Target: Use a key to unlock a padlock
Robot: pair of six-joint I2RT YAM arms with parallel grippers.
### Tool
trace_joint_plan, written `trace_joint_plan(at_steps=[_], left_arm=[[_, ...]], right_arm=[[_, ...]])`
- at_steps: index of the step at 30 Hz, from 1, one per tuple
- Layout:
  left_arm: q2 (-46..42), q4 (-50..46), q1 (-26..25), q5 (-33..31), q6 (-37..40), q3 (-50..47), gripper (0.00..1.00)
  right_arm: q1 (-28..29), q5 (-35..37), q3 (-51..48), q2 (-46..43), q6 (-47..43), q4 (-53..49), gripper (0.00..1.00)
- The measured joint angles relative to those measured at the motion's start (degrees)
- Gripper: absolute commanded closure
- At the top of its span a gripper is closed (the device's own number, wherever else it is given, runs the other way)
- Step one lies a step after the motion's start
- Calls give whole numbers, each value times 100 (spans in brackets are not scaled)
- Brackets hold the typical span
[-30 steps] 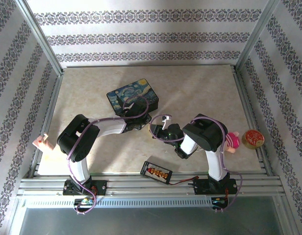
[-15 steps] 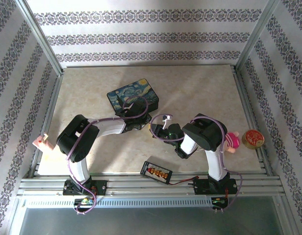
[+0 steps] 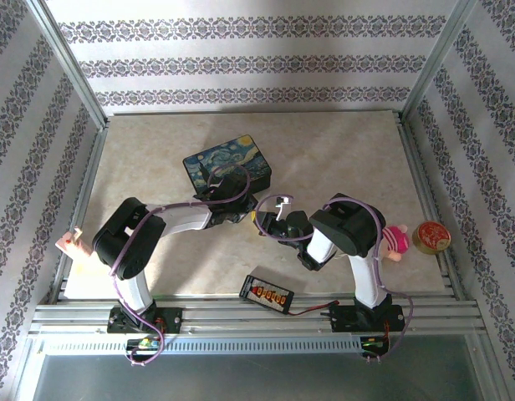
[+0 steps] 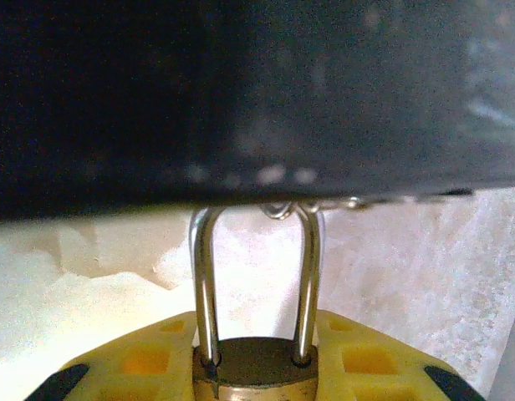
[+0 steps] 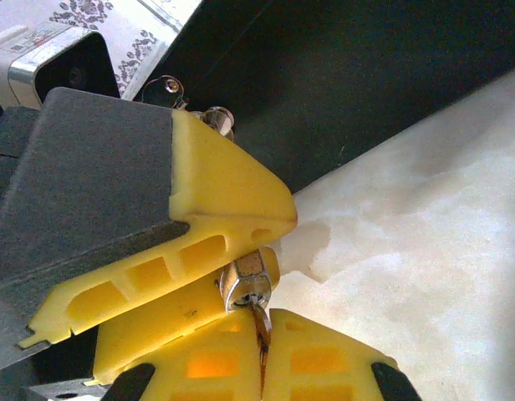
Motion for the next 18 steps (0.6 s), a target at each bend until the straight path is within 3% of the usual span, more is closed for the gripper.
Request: trace_joint_plan(at_steps=[18], left_arm=[[-4, 2, 63, 26, 2, 0, 100]], right_arm=[[-186, -444, 157, 13, 7, -184, 100]])
